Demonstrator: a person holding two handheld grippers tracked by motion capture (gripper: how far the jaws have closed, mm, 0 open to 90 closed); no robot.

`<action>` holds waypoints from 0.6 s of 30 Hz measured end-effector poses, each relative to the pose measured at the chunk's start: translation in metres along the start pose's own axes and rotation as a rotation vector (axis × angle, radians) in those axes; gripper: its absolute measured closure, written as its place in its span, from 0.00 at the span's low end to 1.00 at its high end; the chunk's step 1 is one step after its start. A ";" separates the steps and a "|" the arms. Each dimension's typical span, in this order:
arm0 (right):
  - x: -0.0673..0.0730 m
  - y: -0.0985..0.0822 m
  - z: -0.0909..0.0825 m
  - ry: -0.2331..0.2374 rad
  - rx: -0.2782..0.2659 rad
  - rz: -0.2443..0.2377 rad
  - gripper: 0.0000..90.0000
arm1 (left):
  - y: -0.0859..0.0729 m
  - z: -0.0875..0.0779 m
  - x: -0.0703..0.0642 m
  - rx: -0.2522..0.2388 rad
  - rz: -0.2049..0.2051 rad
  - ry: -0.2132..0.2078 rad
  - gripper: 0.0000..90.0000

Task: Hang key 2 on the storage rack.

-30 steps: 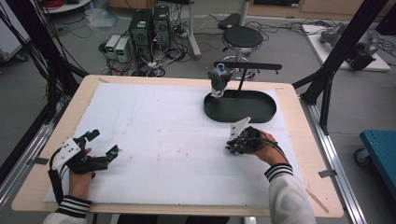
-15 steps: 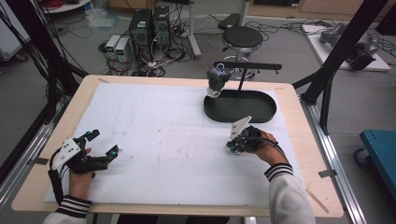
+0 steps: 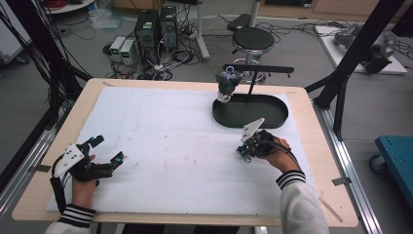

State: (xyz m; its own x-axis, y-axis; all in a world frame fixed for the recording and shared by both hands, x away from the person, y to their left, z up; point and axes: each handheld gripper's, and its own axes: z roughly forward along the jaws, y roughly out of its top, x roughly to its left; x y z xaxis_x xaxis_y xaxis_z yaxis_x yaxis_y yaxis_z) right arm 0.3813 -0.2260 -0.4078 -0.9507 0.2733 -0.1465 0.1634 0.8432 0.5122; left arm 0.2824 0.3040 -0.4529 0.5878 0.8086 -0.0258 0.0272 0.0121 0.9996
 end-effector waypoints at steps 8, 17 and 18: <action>-0.005 -0.001 -0.013 -0.024 -0.101 0.093 0.99 | 0.000 0.000 0.000 -0.002 -0.002 0.001 0.02; -0.012 -0.006 -0.036 -0.090 -0.276 0.220 0.99 | 0.000 0.000 0.000 -0.002 -0.002 0.001 0.02; -0.013 -0.006 -0.038 -0.100 -0.301 0.232 0.99 | 0.000 0.000 0.000 -0.002 -0.002 0.001 0.02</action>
State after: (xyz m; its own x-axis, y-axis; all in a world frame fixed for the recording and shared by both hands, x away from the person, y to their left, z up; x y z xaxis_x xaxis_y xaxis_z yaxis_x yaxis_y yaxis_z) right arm 0.3828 -0.2529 -0.3767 -0.8648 0.4971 -0.0714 0.2726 0.5841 0.7645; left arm 0.2825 0.3039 -0.4529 0.5870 0.8092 -0.0276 0.0267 0.0147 0.9995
